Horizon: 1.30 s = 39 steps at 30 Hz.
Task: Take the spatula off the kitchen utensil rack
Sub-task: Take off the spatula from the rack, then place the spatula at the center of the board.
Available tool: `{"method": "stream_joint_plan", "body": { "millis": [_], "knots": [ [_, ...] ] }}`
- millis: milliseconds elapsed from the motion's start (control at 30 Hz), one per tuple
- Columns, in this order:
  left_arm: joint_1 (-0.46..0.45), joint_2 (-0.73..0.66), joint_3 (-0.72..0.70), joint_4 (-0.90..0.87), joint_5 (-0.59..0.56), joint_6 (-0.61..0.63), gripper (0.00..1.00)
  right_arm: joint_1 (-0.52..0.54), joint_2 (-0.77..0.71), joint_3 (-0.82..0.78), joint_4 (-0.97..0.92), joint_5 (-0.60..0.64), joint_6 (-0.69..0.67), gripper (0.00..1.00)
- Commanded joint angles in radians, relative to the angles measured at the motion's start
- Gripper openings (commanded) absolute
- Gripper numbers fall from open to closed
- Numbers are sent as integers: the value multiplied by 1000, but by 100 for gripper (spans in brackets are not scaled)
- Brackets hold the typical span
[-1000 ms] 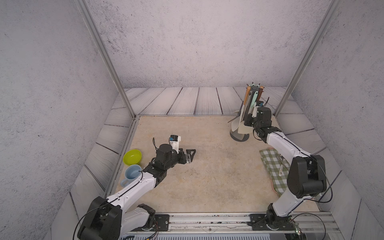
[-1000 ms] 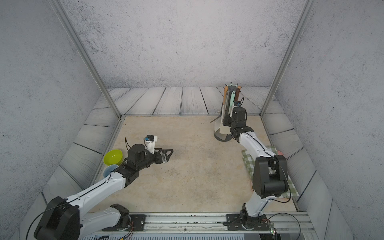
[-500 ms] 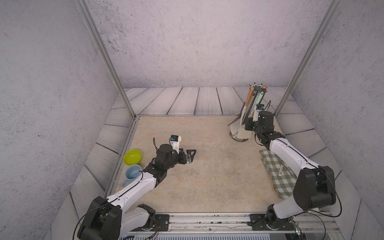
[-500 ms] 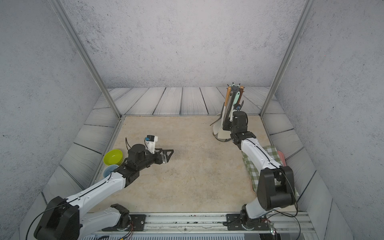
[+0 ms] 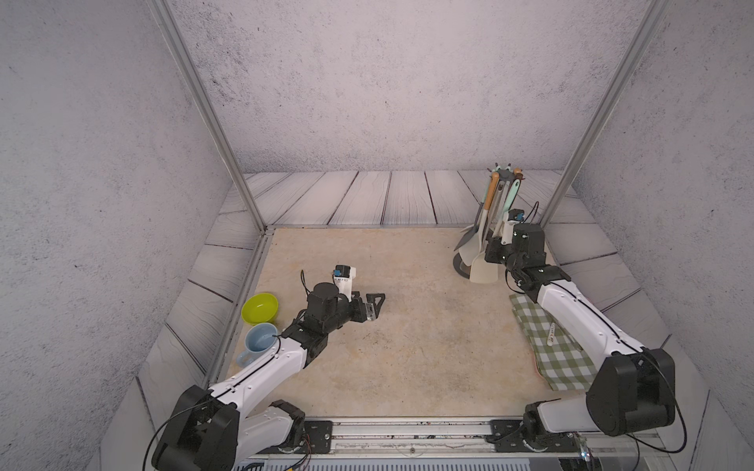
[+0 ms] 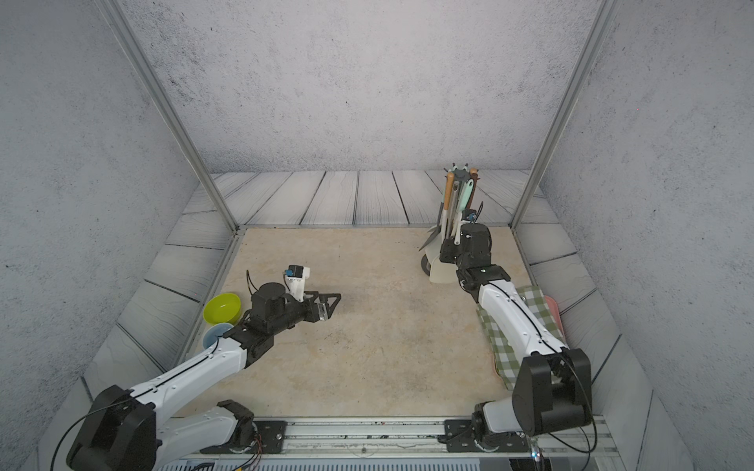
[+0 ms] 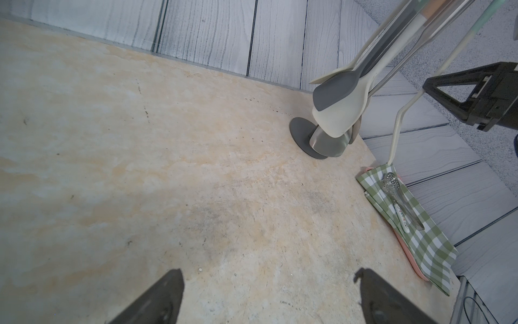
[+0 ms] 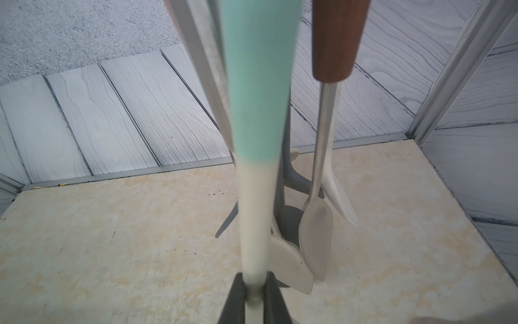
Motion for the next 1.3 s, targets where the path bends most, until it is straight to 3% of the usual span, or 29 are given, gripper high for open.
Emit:
{"method": "stream_joint_plan", "body": {
  "millis": [0, 167, 367, 900, 1267],
  "knots": [
    [-10, -18, 23, -2, -2, 16, 100, -5, -79, -12, 12, 48, 29, 0],
    [-12, -18, 23, 1, -1, 15, 99, -6, -113, -17, -45, 72, 54, 0],
    [-12, -25, 22, -5, -2, 16, 99, -5, -172, -35, -65, -4, 74, 0],
    [-16, -39, 23, -10, -4, 20, 100, -6, -278, -28, -122, -39, 144, 0],
    [-17, -104, 24, -51, -25, 30, 99, 21, -322, -111, -77, -211, 12, 0]
  ]
}}
